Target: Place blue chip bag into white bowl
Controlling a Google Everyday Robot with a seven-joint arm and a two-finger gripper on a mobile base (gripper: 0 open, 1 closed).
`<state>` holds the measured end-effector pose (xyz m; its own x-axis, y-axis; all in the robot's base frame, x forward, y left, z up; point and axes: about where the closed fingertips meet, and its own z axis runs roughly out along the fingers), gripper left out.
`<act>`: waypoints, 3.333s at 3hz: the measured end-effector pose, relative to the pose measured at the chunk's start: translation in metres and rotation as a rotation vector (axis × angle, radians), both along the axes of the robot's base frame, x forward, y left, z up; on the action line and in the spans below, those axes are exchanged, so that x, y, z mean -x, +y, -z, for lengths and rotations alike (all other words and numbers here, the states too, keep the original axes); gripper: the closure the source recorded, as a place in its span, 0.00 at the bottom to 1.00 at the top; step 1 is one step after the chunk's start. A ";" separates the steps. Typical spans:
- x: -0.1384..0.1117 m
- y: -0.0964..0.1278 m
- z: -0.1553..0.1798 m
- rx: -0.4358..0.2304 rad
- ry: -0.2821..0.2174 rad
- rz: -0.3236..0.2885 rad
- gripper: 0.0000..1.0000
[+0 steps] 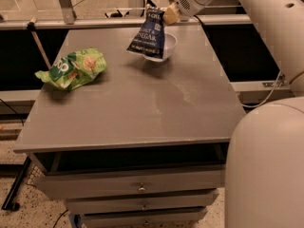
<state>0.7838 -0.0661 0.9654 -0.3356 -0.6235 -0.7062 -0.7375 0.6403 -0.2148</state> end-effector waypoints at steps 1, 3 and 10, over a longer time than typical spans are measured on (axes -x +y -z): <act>-0.002 -0.005 0.002 -0.002 0.007 0.010 1.00; -0.016 -0.014 -0.016 -0.012 -0.045 0.031 1.00; -0.016 -0.030 -0.004 -0.017 -0.021 0.082 0.00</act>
Offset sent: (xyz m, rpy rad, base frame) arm 0.0199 -0.0235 0.0337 0.0221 -0.0790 -0.0439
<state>0.8000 -0.0960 0.9695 -0.3699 -0.5824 -0.7239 -0.6780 0.7019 -0.2182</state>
